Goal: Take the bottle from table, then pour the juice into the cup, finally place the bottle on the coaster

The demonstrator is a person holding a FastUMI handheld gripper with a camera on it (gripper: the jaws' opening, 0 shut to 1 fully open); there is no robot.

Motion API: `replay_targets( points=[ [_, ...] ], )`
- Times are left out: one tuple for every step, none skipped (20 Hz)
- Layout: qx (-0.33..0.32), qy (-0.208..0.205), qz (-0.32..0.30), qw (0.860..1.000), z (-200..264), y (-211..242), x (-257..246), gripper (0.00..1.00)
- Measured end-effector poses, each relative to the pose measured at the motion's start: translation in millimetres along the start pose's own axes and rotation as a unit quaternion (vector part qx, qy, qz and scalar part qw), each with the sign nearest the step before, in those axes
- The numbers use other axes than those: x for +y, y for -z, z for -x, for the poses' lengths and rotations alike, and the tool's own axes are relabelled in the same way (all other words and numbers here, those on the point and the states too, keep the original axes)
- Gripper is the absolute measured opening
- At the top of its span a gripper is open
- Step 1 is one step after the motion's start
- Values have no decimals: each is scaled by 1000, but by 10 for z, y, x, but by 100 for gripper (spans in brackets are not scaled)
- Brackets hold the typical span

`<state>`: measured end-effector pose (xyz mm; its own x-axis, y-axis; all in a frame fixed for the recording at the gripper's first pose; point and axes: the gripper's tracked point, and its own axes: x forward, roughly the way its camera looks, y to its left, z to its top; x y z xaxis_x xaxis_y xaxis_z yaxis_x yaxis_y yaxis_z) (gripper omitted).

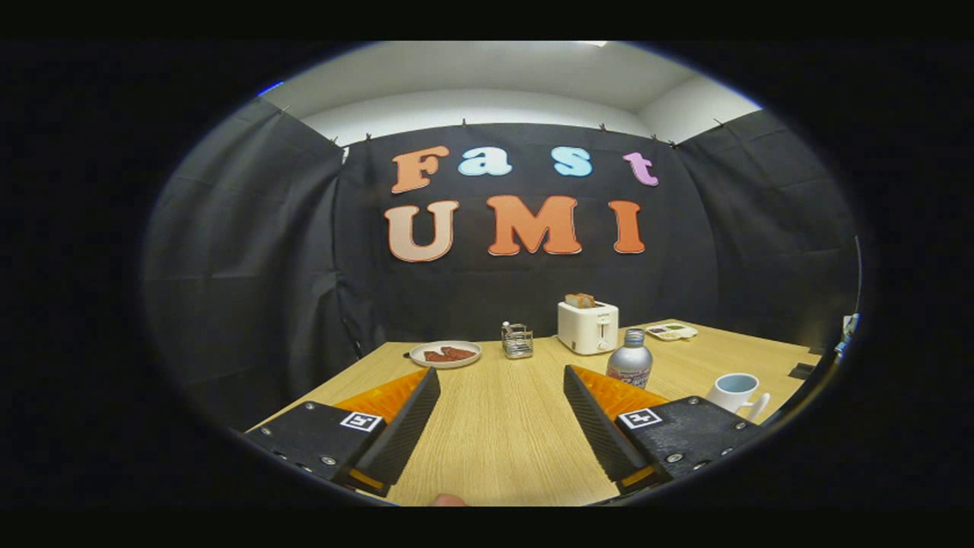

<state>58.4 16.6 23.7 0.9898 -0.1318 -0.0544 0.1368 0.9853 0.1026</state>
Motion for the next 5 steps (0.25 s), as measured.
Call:
replay_targets(
  points=[
    [-1, 0, 0, 1000, -3, -2, -16, 97],
    [-1, -1, 1, 1000, -3, -4, -26, 97],
    [-1, 0, 2, 1000, 3, -21, -38, 97],
    [-1, 0, 2, 1000, 3, -20, -53, 97],
    [0, 1, 2, 1000, -6, -11, -67, 97]
  ],
)
